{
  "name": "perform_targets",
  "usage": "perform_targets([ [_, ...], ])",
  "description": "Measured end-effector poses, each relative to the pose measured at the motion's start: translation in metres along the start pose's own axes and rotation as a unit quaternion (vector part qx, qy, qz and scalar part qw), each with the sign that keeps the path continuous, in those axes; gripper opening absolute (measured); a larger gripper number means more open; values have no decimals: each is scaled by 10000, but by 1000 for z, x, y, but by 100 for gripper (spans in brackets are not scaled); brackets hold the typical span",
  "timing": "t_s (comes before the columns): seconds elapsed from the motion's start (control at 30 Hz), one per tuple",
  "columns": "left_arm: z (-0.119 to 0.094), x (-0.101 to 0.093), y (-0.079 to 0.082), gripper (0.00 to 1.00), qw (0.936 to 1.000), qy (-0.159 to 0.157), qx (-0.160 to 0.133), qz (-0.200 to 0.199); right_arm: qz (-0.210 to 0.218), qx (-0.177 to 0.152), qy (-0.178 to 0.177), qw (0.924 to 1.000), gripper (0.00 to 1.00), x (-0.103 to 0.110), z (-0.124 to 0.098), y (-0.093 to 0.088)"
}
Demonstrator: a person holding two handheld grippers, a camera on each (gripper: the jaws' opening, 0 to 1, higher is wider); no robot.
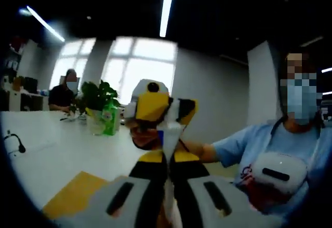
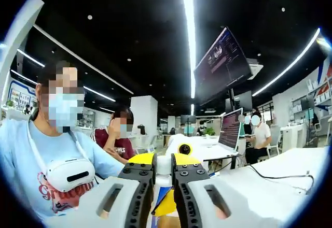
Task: Pick up the toothpaste unscrew the cap squeeze it onto the small board screw the cap back on and return it to the table
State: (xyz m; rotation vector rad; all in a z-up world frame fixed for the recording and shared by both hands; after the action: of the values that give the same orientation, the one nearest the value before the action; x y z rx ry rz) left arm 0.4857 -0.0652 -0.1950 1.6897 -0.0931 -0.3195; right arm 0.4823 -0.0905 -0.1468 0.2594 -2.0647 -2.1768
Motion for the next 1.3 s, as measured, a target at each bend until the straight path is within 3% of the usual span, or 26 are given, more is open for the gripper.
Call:
perform_targets([
  [0.07,-1,-2,3,2,9999,35,13,97,82,-127,-29,9999,10,-1,0,2],
  [0.1,-3,-1,5,2,9999,74,-1,99,170,-305,-238,9991,10,-3,1,4],
  [0.13,-5,0,7,2,9999,87,-11,73,2,-338,-322,9989,10,-1,1,6],
  [0.2,-6,-2,8,2,9998,102,-9,157,-284,-304,-434,9982,10,2,3,7],
  [0.33,-4,-3,10,2,9997,186,-54,129,-181,-312,-664,9971,11,0,2,9],
  [0.4,-6,3,13,2,9981,595,-153,29,53,-441,-1050,9935,14,-7,-1,10],
  [0.43,-8,8,14,2,9959,888,-195,-42,64,-454,-1266,9909,21,-10,-3,9],
  [0.5,-12,13,16,2,9898,1402,-168,168,26,-442,-1750,9836,31,-17,-9,13],
  [0.57,-15,15,17,2,9846,1721,-159,264,-27,-483,-2100,9765,31,-21,-15,19],
  [0.67,-20,17,15,2,9763,2151,-13,252,-227,-8,-2578,9659,33,-22,-17,19],
  [0.73,-26,21,16,2,9625,2685,15,396,-160,354,-2857,9575,34,-22,-16,15],
  [0.8,-33,24,18,2,9509,3061,-49,466,-30,572,-3238,9444,34,-24,-17,9],
  [0.87,-41,28,18,2,9374,3471,-131,265,-79,555,-3574,9323,34,-23,-20,7],
  [0.97,-48,34,12,2,9227,3850,-137,-139,-114,439,-3844,9221,34,-22,-23,7],
  [1.07,-45,35,4,2,9104,4127,-35,-293,127,270,-4179,9080,34,-22,-25,6],
  [1.1,-41,33,3,2,9118,4098,-45,-262,113,217,-4293,9028,32,-22,-24,7],
  [1.2,-34,23,3,2,9118,4091,-243,-254,-173,397,-4835,8743,28,-17,-23,4],
  [1.27,-32,20,3,2,9093,4139,-317,-301,-513,226,-4918,8689,28,-7,-14,10],
  [1.3,-33,21,1,2,9032,4264,-264,-417,-549,186,-4947,8671,28,-6,-16,17],
])
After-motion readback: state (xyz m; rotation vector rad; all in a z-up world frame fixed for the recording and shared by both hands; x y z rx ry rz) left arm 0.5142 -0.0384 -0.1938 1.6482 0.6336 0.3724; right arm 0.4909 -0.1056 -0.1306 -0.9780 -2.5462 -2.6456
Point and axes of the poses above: the point that each gripper's makers call its tool centre point, and the gripper's own axes: z roughly forward along the fingers, x roughly to its left, y roughly out of its top, the point moved 4 cm from there along -z, roughly backward along the fingers, and after that the axes turned 12 degrees about x, right-handed, at the moved point
